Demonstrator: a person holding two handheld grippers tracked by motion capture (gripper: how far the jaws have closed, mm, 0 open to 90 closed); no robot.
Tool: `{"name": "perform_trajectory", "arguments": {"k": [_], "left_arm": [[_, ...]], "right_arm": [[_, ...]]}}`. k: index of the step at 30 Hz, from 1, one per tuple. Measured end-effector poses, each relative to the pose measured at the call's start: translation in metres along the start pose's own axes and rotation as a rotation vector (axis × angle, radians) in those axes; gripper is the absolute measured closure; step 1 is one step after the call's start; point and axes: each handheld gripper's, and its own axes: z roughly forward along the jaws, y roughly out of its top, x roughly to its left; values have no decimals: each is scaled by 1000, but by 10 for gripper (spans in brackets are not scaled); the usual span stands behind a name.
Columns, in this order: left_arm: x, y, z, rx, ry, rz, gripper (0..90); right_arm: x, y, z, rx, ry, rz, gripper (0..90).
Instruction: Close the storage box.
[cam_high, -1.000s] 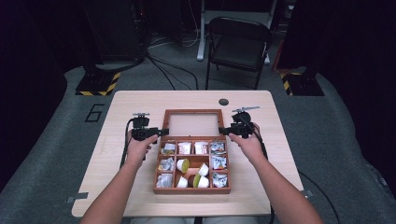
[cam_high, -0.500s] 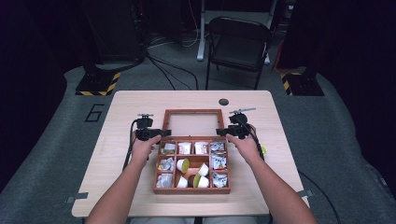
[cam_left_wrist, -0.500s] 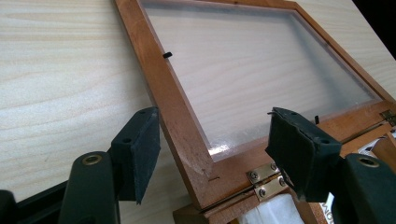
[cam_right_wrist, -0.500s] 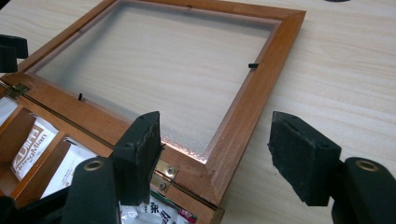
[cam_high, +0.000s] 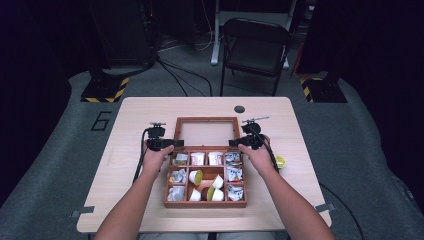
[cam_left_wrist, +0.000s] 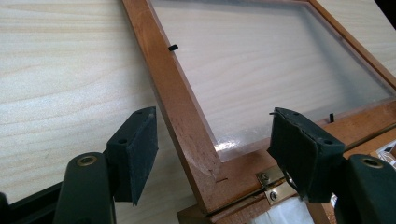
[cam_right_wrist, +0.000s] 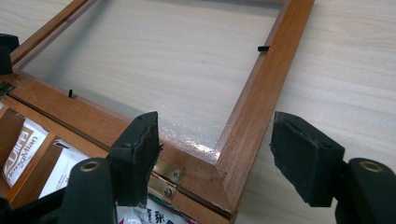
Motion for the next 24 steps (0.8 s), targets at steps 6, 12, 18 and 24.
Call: {"name": "perform_trajectory", "arguments": {"k": [6,12,18,24], "left_arm": [[-1,-1,4,15,-7,-10,301],[-2,-1,7,14,-5,-15,285],[-2,-1,8,11,-9,-21,281],[-1,-2,10,15,-27,-29,278]], "right_arm": [[1,0,6,13,-2,1,295],[2,-1,10,24,-4,18,280],[1,-1,12,26,2,45,274],[-1,-2,14,30,15,59,257]]}}
